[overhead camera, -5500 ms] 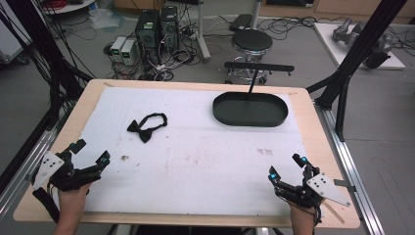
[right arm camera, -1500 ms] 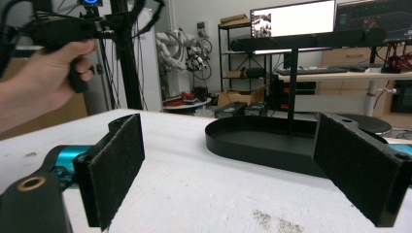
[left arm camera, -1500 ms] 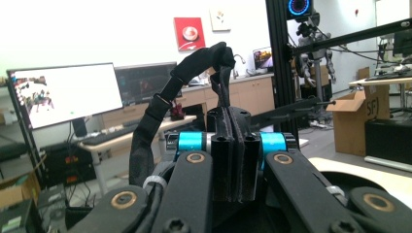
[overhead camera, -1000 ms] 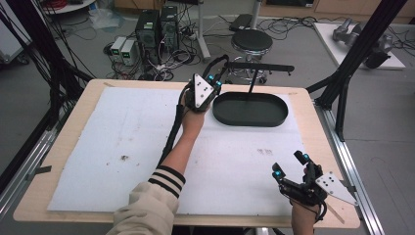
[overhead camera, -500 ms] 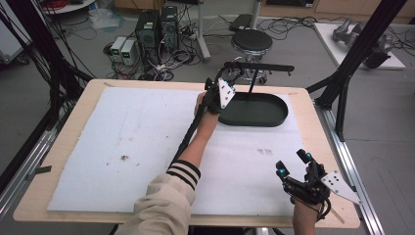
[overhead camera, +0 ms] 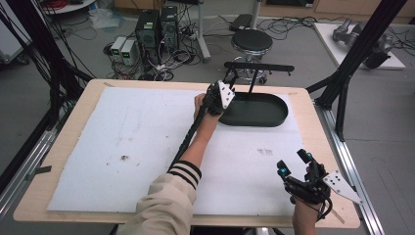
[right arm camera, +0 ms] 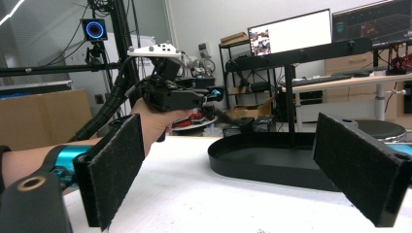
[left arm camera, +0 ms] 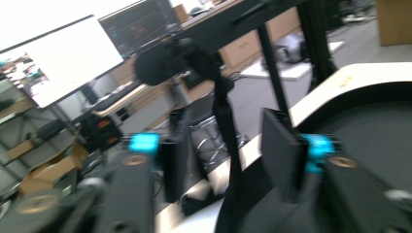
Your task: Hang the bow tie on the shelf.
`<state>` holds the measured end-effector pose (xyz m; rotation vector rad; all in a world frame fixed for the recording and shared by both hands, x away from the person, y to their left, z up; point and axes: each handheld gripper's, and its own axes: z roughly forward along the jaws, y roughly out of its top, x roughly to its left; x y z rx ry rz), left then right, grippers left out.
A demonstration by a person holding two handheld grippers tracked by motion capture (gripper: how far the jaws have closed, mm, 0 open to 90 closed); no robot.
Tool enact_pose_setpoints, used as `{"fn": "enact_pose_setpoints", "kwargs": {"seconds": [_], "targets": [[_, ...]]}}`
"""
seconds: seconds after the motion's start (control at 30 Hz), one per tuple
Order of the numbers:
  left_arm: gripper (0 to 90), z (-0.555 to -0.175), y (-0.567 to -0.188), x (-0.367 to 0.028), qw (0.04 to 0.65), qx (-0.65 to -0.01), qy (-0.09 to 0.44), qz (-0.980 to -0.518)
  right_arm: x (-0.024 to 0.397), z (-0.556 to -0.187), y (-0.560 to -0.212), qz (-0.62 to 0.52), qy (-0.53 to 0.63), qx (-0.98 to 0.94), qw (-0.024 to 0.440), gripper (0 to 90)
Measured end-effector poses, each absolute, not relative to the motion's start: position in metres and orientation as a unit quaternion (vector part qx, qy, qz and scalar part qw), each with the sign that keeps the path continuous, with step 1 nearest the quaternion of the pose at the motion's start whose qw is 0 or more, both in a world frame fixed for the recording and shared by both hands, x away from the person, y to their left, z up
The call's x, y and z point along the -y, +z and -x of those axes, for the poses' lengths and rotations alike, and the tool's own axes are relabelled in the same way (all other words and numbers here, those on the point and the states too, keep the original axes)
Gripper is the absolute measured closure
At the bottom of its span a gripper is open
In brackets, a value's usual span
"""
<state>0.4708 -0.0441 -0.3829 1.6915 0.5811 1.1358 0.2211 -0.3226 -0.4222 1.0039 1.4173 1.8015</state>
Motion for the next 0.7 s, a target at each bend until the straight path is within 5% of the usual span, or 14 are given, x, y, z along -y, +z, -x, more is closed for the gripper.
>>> {"fn": "enact_pose_setpoints", "kwargs": {"seconds": [0.1,0.4,0.7], "targets": [[31.8,-0.467,-0.378,0.035,0.504,-0.251,0.448,-0.694,0.322,-0.222,-0.422,-0.378,0.683,-0.539,0.317,10.9],[22.9,-0.425,-0.346,-0.027,0.581,-0.266,0.374,-0.672,0.318,-0.221,-0.421,-0.373,0.681,-0.545,0.317,10.9],[16.8,-0.363,-0.304,-0.139,0.597,-0.299,0.416,-0.617,0.31,-0.221,-0.42,-0.364,0.67,-0.563,0.317,10.9]]}}
